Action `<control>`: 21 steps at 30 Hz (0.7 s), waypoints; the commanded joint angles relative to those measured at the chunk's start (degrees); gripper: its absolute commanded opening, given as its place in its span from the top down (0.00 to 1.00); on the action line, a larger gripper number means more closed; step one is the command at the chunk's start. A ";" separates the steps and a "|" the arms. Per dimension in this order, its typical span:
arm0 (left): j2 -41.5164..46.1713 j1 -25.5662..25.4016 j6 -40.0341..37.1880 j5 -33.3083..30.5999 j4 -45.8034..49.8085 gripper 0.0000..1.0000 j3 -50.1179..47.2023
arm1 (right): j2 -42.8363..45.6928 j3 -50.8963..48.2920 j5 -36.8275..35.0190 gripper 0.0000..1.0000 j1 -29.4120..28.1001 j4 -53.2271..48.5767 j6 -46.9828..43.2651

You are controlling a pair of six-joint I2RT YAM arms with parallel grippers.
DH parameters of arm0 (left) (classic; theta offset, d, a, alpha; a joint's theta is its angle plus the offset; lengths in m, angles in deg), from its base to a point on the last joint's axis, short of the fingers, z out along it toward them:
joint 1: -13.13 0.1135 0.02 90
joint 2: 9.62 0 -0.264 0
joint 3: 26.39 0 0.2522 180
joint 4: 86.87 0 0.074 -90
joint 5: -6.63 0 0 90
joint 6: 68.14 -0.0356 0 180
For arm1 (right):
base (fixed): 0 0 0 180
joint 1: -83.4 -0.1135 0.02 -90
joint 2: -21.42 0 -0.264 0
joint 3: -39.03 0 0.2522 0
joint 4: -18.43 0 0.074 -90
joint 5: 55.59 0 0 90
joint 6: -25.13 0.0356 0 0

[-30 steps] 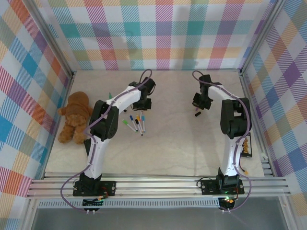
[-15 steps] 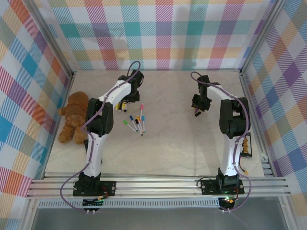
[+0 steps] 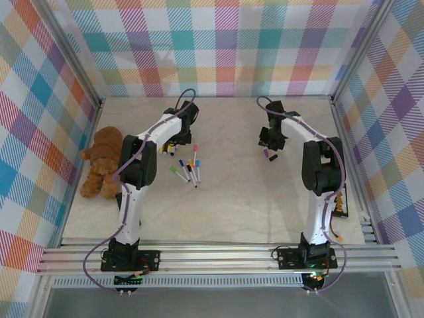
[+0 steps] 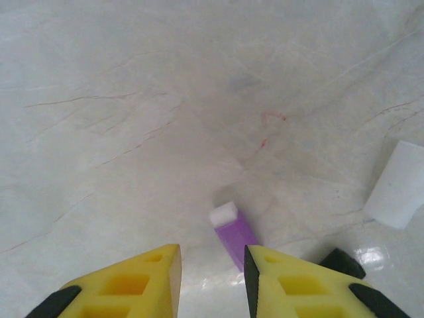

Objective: Open the pen caps

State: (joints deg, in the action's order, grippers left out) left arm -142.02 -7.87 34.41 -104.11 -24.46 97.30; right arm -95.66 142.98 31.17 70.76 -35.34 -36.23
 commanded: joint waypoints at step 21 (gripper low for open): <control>8.19 -6.60 6.55 16.85 -14.35 0.68 -16.37 | 10.36 -8.36 4.74 0.67 -1.15 2.24 0.35</control>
State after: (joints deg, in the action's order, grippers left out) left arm -132.29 -14.18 39.55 -87.49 -39.00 78.83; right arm -87.64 135.23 34.93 69.86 -33.57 -36.19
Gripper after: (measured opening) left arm 0.327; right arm 0.327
